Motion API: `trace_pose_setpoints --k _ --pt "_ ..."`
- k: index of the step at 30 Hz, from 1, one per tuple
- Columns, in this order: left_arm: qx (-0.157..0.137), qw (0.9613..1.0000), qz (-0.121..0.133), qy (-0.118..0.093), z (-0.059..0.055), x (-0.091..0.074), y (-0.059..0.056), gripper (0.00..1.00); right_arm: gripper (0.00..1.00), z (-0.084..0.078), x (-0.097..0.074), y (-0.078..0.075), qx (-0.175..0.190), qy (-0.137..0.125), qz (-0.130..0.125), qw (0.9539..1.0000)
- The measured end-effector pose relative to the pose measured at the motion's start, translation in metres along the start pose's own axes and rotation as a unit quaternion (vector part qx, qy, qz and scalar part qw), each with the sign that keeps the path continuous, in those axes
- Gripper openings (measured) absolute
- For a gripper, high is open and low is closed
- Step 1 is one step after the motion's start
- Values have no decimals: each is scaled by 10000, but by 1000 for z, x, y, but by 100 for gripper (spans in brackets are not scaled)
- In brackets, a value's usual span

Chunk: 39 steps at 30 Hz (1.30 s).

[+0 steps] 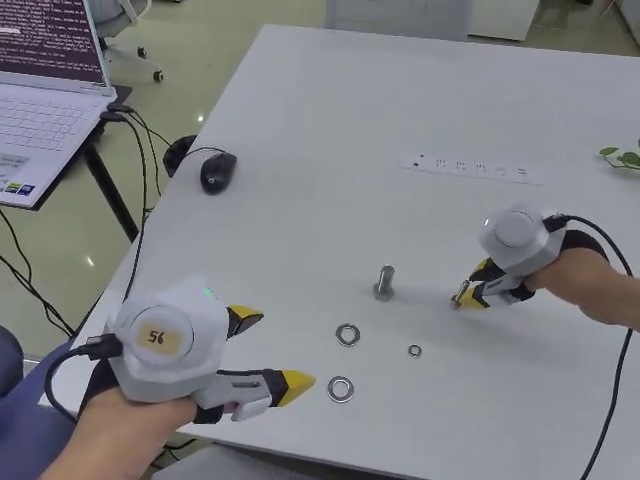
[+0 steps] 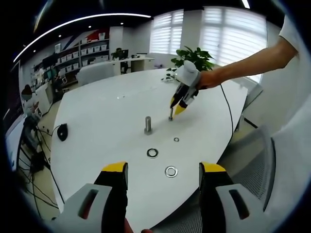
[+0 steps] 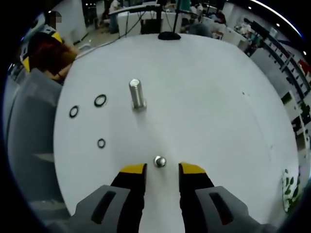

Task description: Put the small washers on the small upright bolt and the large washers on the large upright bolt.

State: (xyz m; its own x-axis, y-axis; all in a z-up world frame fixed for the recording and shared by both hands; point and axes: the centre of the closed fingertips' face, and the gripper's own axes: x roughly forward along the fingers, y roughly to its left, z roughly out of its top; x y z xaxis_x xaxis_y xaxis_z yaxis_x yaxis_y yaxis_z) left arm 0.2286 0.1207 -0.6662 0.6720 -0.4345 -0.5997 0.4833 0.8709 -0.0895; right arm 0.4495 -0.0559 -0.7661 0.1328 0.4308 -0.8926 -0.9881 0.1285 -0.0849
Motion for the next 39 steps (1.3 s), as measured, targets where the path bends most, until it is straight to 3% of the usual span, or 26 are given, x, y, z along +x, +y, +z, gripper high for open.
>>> trace_pose_setpoints --k 4,10,15,25,33,39 --pt "14 10000 2 -14 2 1 0 58 28 0 -11 1 437 -312 -34 9986" --pt "10 10000 -23 -36 3 3 -1 58 28 -11 -28 6 1172 -819 -165 9896" --pt "18 10000 -42 -43 3 5 -5 58 29 -28 -32 15 1568 -1013 -183 9823" --pt "-6 10000 -9 -50 3 5 -6 58 31 -50 -26 51 2193 -1325 -36 9666" --pt "-27 9999 25 -108 5 5 -5 58 30 -44 -6 78 2305 -1336 147 9637" --pt "-57 9999 26 -119 3 4 -8 58 29 -24 10 90 2137 -1332 307 9673"
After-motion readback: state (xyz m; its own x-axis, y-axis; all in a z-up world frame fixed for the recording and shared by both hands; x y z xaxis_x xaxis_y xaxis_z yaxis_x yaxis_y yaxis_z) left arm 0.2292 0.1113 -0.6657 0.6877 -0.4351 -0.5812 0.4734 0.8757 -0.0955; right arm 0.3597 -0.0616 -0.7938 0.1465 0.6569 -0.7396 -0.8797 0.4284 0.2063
